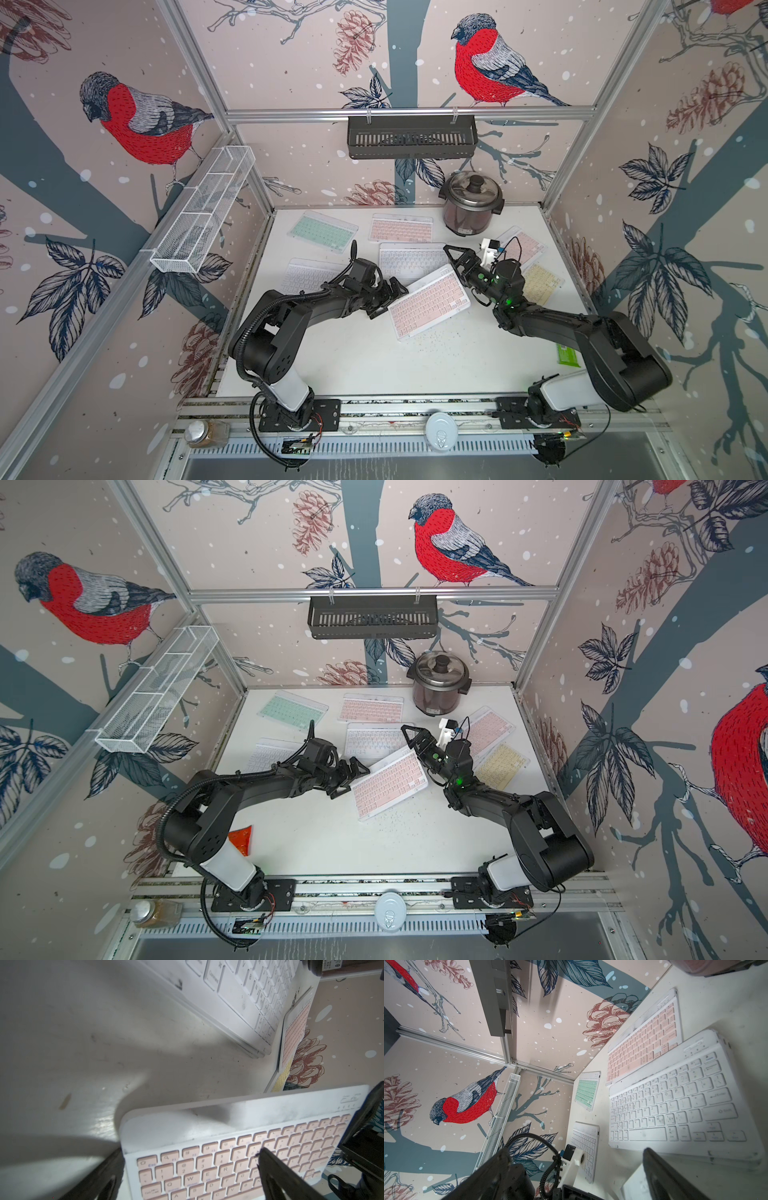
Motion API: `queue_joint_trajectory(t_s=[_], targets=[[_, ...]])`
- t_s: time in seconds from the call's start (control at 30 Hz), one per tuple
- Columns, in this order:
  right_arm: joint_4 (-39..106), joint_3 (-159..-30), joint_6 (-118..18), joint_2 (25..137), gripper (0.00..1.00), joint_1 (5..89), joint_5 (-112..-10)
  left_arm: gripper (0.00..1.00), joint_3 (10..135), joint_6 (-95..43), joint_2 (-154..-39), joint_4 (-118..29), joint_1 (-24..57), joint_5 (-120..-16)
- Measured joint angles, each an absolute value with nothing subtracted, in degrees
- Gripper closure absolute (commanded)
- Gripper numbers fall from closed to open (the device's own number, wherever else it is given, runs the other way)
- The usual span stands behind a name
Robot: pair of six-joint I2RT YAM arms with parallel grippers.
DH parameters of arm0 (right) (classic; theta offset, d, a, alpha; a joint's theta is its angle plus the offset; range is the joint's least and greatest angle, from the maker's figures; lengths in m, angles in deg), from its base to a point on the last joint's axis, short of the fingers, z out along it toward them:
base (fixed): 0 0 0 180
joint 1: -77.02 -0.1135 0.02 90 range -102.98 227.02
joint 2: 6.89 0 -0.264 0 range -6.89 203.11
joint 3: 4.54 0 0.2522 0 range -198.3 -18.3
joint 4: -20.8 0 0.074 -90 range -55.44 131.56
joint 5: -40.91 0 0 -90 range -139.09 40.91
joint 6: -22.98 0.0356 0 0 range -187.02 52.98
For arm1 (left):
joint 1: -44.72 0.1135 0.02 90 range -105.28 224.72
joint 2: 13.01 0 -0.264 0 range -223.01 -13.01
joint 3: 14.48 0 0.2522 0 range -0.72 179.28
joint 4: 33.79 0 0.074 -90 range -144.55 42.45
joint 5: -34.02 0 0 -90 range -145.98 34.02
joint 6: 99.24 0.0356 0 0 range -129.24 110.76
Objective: Stack the numeric keypads
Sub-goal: Pick up the numeric keypad from the center of the board.
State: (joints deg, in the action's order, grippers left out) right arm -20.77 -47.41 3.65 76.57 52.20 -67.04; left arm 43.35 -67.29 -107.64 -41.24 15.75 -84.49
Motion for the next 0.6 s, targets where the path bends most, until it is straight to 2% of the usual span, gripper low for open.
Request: queue_joint_trajectory(t_s=[0.27, 0.37, 0.6], targets=[[-28.51, -47.58, 7.26, 80.22, 0.00, 49.71, -65.55, 0.02, 42.76, -67.26, -107.18, -40.33, 15.97, -83.68], [-26.50, -46.97, 10.62, 81.14, 0.00, 47.70, -69.34, 0.01, 42.70, -67.42, -107.12, -36.57, 15.60, -86.57], [-23.90, -46.58, 14.03, 78.88, 0.00, 46.34, -68.59, 0.02, 42.61, -67.46, -106.35, -34.47, 15.68, -87.92]])
